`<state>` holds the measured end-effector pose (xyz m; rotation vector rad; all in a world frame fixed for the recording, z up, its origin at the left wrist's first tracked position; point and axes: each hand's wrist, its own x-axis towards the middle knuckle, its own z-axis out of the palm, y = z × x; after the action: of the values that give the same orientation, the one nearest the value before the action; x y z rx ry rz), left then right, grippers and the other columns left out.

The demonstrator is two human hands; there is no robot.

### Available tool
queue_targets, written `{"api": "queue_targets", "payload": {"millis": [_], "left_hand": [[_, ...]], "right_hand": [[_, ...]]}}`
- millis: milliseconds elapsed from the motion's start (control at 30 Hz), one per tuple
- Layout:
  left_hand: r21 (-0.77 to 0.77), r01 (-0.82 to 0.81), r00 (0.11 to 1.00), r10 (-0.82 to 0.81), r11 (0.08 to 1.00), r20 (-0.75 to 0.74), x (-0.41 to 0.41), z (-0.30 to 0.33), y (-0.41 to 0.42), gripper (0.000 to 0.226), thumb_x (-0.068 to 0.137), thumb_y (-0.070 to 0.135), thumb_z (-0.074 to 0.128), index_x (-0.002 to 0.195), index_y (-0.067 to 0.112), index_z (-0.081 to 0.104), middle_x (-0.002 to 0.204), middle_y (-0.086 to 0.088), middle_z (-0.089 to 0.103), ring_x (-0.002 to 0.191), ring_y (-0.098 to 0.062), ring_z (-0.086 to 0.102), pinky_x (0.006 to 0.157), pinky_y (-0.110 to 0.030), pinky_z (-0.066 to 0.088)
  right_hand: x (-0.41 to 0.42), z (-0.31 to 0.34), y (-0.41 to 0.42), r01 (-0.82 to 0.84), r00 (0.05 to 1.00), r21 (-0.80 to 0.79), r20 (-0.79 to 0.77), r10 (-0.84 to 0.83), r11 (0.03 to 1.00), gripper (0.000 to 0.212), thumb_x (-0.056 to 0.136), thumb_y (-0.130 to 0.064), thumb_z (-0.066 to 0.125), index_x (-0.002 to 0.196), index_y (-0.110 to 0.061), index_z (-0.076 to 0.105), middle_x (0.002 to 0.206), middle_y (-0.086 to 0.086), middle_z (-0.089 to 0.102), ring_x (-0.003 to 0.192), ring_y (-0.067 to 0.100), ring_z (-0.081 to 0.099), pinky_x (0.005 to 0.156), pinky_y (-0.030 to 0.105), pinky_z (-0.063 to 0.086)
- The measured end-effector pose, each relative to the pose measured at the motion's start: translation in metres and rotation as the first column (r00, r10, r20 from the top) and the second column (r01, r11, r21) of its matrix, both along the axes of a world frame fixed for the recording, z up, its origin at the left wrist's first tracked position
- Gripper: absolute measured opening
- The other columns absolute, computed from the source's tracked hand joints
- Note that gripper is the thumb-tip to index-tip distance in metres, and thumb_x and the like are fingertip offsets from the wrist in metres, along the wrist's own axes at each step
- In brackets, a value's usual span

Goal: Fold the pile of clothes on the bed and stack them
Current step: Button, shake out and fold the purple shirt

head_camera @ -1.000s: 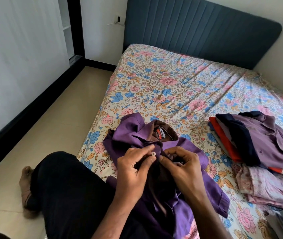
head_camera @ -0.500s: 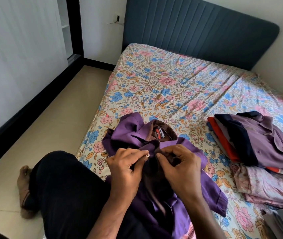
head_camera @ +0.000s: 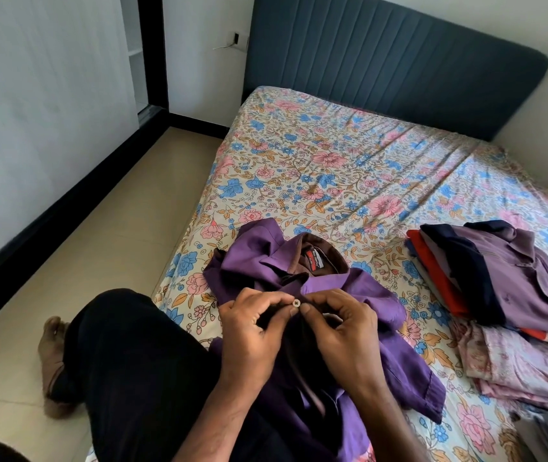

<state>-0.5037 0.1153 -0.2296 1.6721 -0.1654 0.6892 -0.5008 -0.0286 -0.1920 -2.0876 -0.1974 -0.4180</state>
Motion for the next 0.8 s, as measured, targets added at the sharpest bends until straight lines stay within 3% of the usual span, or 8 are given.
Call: {"api": "queue_targets", "payload": {"millis": [233, 333, 400, 467, 633, 733, 800], "left_hand": [[0.093, -0.033, 0.999, 0.033, 0.995, 0.0, -0.002, 0.004, 0.0, 0.015, 0.085, 0.036, 0.069, 0.099, 0.032, 0.07, 0.098, 0.031, 0.067, 0.084, -0.005, 0.068, 0.076, -0.054, 0.054], [0.08, -0.014, 1.0, 0.013, 0.997, 0.004, -0.002, 0.003, 0.003, 0.009, 0.083, 0.024, 0.075, 0.091, 0.027, 0.076, 0.088, 0.023, 0.068, 0.081, -0.005, 0.069, 0.076, -0.039, 0.057], [0.055, 0.047, 0.998, -0.045, 0.997, -0.04, -0.001, 0.001, 0.005, 0.016, 0.081, 0.006, 0.079, 0.092, 0.018, 0.079, 0.088, 0.016, 0.069, 0.083, -0.007, 0.07, 0.077, -0.025, 0.057], [0.049, 0.123, 0.99, -0.118, 0.991, -0.081, -0.002, 0.0, 0.005, 0.022, 0.083, -0.001, 0.076, 0.097, 0.015, 0.08, 0.091, 0.011, 0.07, 0.087, -0.008, 0.07, 0.08, -0.021, 0.056], [0.007, 0.129, 0.986, -0.127, 0.992, -0.105, -0.003, 0.001, 0.002, 0.032, 0.087, 0.001, 0.071, 0.109, 0.023, 0.076, 0.099, 0.012, 0.069, 0.096, -0.009, 0.07, 0.086, -0.036, 0.057], [0.195, 0.056, 0.998, -0.051, 0.979, -0.033, -0.004, 0.004, 0.002, 0.056, 0.086, 0.008, 0.064, 0.135, 0.035, 0.058, 0.123, 0.018, 0.062, 0.118, -0.016, 0.057, 0.095, -0.046, 0.047], [0.301, 0.067, 0.997, -0.071, 0.951, 0.003, -0.002, 0.003, 0.004, 0.063, 0.087, 0.007, 0.062, 0.141, 0.039, 0.054, 0.142, 0.02, 0.054, 0.132, -0.014, 0.048, 0.099, -0.05, 0.039]], "right_hand": [[0.0, 0.0, -0.001, -0.029, 0.999, 0.016, -0.013, 0.029, 0.999, 0.013, 0.085, -0.01, 0.082, 0.088, -0.022, 0.079, 0.086, -0.014, 0.075, 0.079, 0.012, 0.073, 0.069, 0.041, 0.06], [-0.001, 0.001, 0.0, -0.053, 0.998, -0.033, -0.016, 0.053, 0.998, 0.01, 0.081, -0.019, 0.087, 0.088, -0.023, 0.079, 0.087, -0.013, 0.074, 0.08, 0.013, 0.072, 0.068, 0.037, 0.059], [0.0, 0.001, -0.002, -0.048, 0.998, -0.044, -0.04, 0.046, 0.998, 0.013, 0.078, -0.022, 0.089, 0.088, -0.023, 0.08, 0.086, -0.012, 0.074, 0.08, 0.013, 0.071, 0.069, 0.035, 0.059], [0.002, 0.0, -0.006, -0.041, 0.999, -0.054, -0.036, 0.039, 0.998, 0.012, 0.078, -0.022, 0.089, 0.087, -0.022, 0.08, 0.085, -0.012, 0.074, 0.08, 0.012, 0.072, 0.071, 0.033, 0.059], [0.005, 0.0, -0.011, -0.051, 0.995, -0.176, 0.079, 0.065, 0.983, 0.008, 0.083, -0.018, 0.085, 0.089, -0.018, 0.08, 0.085, -0.014, 0.072, 0.079, 0.002, 0.069, 0.072, 0.015, 0.052], [0.006, 0.003, -0.014, -0.15, 0.981, -0.235, 0.088, 0.174, 0.96, 0.01, 0.086, -0.024, 0.082, 0.091, -0.016, 0.078, 0.088, -0.013, 0.071, 0.081, 0.001, 0.068, 0.073, 0.017, 0.053], [0.006, 0.005, -0.018, -0.242, 0.96, -0.273, 0.07, 0.271, 0.931, 0.018, 0.089, -0.032, 0.078, 0.093, -0.015, 0.077, 0.09, -0.012, 0.071, 0.082, 0.002, 0.068, 0.074, 0.02, 0.055]]}}
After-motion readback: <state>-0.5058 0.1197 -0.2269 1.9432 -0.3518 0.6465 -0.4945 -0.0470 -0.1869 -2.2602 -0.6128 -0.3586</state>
